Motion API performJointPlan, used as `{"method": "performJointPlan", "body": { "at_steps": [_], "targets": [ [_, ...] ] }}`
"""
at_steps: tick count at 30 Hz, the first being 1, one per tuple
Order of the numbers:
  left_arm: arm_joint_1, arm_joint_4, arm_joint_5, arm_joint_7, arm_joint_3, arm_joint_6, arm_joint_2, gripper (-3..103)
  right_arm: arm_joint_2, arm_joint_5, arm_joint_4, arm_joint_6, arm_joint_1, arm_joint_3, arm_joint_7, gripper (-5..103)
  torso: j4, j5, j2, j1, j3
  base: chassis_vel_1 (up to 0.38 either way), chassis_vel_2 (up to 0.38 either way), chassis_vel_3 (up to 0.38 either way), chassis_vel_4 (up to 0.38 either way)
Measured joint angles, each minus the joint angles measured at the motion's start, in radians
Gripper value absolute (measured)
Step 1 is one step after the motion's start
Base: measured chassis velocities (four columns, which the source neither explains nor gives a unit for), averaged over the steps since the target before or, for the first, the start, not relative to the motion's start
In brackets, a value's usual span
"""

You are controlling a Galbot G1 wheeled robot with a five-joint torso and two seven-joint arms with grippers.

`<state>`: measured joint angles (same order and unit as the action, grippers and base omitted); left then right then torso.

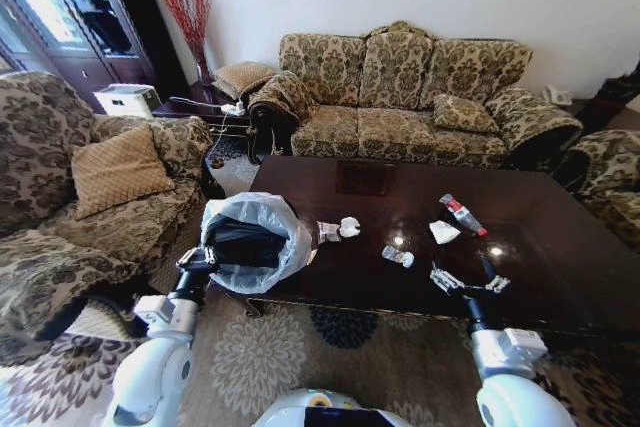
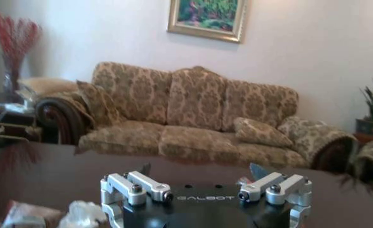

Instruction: Move to the front of the table and place the trash on the table into the trash bin.

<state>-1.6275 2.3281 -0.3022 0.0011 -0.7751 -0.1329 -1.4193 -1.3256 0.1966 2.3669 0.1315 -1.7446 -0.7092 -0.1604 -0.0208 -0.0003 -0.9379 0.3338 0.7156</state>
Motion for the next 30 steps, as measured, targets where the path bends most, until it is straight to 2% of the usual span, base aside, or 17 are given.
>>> {"method": "performJointPlan", "body": {
  "at_steps": [2,3,5,6,8,10,11,14,21,24,27,29,30],
  "targets": [
    [-0.004,0.006,0.005,-0.016,-0.004,0.093,0.015,1,0.052,0.032,-0.016,0.021,0.075,0.037,-0.016,100,-0.0010,0.0006,0.000,0.000,0.000,0.000,0.000,0.000,0.000],
    [-0.003,0.010,-0.004,-0.030,-0.004,0.105,0.019,1,0.083,0.051,-0.026,0.034,0.118,0.058,-0.026,100,-0.0009,0.0008,0.000,0.000,0.000,0.000,0.000,0.000,0.000],
    [-0.004,0.011,-0.012,-0.036,-0.001,0.106,0.022,1,0.109,0.067,-0.035,0.044,0.156,0.077,-0.034,100,-0.0010,0.0005,0.000,0.000,0.000,0.000,0.000,0.000,0.000],
    [-0.004,0.011,-0.017,-0.038,0.000,0.105,0.024,1,0.146,0.090,-0.046,0.059,0.208,0.103,-0.046,100,-0.0003,0.0003,0.000,0.000,0.000,0.000,0.000,0.000,0.000],
    [-0.003,0.011,-0.018,-0.040,0.000,0.103,0.025,1,0.166,0.103,-0.053,0.067,0.237,0.117,-0.053,100,-0.0005,0.0005,0.000,0.000,0.000,0.000,0.000,0.000,0.000],
    [0.000,0.009,-0.014,-0.043,-0.001,0.095,0.028,1,0.217,0.135,-0.069,0.088,0.311,0.154,-0.069,100,-0.0015,0.0003,0.000,0.000,0.000,0.000,0.000,0.000,0.000],
    [0.003,0.005,-0.005,-0.046,-0.003,0.090,0.029,1,0.231,0.162,-0.075,0.098,0.329,0.167,-0.065,100,-0.0009,0.0000,0.000,0.000,0.000,0.000,0.000,0.000,0.000],
    [0.004,-0.003,0.010,-0.058,-0.009,0.084,0.031,1,0.237,0.211,-0.106,0.117,0.347,0.201,-0.031,100,-0.0003,0.0004,0.000,0.000,0.000,0.000,0.000,0.000,0.000],
    [0.008,-0.015,0.009,-0.064,-0.016,0.080,0.042,1,0.235,0.270,-0.172,0.160,0.395,0.276,-0.004,100,-0.0004,0.0003,0.000,0.000,0.000,0.000,0.000,0.000,0.000],
    [0.019,-0.026,0.006,-0.066,-0.012,0.074,0.052,1,0.235,0.317,-0.233,0.177,0.453,0.334,-0.004,100,-0.0004,0.0001,0.000,0.000,0.000,0.000,0.000,0.000,0.000],
    [0.033,-0.035,-0.011,-0.067,-0.007,0.061,0.072,1,0.226,0.410,-0.367,0.179,0.584,0.449,0.003,100,-0.0008,0.0001,0.000,0.000,0.000,0.000,0.000,0.000,0.000],
    [0.040,-0.036,-0.020,-0.067,-0.007,0.055,0.080,1,0.223,0.426,-0.401,0.178,0.619,0.477,0.006,100,-0.0010,0.0003,0.000,0.000,0.000,0.000,0.000,0.000,0.000],
    [0.054,-0.038,-0.035,-0.068,-0.007,0.047,0.093,1,0.218,0.438,-0.464,0.171,0.674,0.530,0.011,100,-0.0009,0.0000,0.000,0.000,0.000,0.000,0.000,0.000,0.000]
  ]
}}
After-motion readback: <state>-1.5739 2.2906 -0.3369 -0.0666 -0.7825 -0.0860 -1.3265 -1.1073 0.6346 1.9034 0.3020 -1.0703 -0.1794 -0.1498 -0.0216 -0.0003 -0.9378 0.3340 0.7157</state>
